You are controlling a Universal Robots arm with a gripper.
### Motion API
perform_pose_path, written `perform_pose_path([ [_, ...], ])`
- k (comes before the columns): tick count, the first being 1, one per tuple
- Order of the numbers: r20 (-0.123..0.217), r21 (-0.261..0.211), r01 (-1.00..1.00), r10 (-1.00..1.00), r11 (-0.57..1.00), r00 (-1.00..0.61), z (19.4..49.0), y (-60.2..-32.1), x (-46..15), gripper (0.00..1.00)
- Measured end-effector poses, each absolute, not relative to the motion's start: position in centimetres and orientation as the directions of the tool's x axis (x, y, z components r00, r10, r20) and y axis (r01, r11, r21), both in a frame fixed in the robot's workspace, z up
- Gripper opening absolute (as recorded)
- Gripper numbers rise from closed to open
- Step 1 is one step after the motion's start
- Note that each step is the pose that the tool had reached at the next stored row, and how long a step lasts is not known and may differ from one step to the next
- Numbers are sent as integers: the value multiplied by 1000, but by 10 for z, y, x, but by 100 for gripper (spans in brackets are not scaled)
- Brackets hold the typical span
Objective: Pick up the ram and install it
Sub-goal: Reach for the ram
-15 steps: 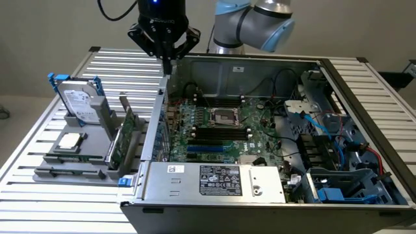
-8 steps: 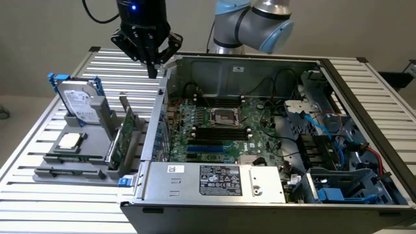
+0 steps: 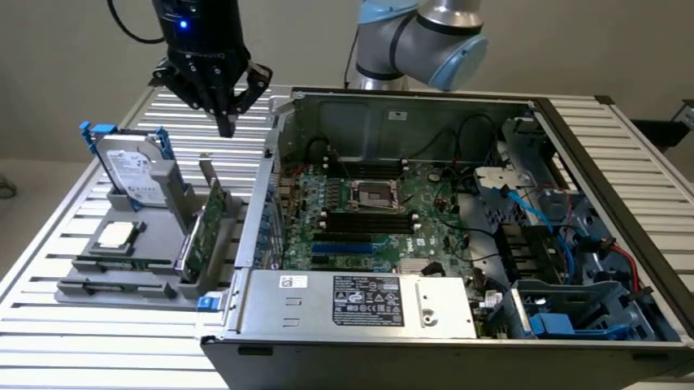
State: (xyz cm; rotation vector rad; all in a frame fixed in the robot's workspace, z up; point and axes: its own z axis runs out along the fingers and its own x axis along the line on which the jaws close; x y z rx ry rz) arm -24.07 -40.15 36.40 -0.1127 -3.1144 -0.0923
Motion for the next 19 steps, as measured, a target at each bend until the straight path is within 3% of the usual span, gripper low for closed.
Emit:
perform_pose_path([
  [19, 24, 58, 73, 72, 996, -997, 363, -429, -322, 11],
])
